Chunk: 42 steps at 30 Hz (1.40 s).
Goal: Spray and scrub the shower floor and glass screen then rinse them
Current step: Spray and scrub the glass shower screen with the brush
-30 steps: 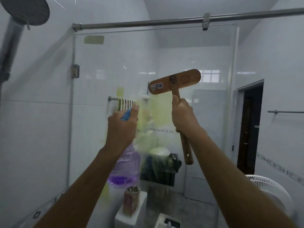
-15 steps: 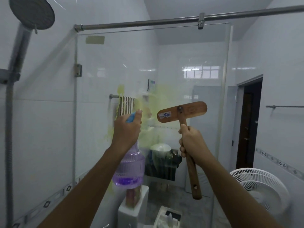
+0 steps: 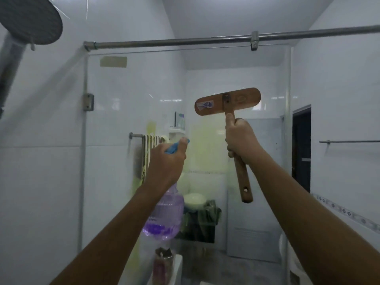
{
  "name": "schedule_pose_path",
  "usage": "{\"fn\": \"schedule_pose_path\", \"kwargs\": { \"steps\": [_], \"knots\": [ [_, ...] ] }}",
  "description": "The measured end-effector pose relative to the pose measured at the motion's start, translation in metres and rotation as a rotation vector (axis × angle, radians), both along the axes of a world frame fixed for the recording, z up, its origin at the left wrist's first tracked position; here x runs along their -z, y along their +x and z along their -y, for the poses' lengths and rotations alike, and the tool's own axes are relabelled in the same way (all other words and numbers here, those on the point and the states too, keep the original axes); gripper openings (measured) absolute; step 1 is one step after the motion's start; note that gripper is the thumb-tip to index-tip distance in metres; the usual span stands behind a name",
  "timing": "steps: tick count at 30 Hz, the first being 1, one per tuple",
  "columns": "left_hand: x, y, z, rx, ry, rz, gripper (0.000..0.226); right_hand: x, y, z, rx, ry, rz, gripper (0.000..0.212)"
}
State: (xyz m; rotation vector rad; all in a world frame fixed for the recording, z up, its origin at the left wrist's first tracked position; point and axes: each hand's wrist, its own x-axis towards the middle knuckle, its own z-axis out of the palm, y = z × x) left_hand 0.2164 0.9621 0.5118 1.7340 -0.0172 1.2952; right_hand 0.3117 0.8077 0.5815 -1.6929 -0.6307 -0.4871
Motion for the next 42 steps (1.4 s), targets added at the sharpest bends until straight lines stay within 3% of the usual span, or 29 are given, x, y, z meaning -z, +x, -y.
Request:
{"fn": "schedule_pose_path", "kwargs": {
  "steps": [3,6,10,18,26,33,35,40,42],
  "knots": [
    [0.004,0.004,-0.001,0.019,-0.006,0.022,0.063,0.007,-0.001,-0.007,0.068,-0.083,0.043,0.049],
    [0.014,0.005,-0.004,0.026,-0.042,0.015,0.053,0.068,-0.003,0.001,0.095,-0.246,0.050,0.048],
    [0.025,0.000,-0.005,-0.047,-0.055,0.020,0.061,0.134,-0.014,0.021,0.091,-0.435,0.002,0.048],
    [0.022,-0.009,0.010,-0.115,-0.066,0.070,0.056,0.010,0.002,0.004,0.102,-0.280,0.104,0.050],
    [0.035,-0.008,0.008,-0.210,-0.024,0.053,0.055,0.134,-0.004,0.014,0.001,-0.422,0.079,0.045],
    [0.033,-0.004,0.002,-0.276,-0.007,0.013,0.057,0.002,0.019,-0.012,0.102,-0.279,0.197,0.051],
    [0.030,-0.003,0.000,-0.284,0.000,0.015,0.058,0.013,0.019,-0.010,0.102,-0.306,0.176,0.050],
    [0.030,-0.003,0.000,-0.263,0.018,0.013,0.059,0.126,0.008,0.018,0.024,-0.530,0.130,0.046],
    [0.030,-0.002,-0.001,-0.249,-0.001,0.006,0.058,0.117,0.009,0.018,0.041,-0.556,0.155,0.047]
  ]
}}
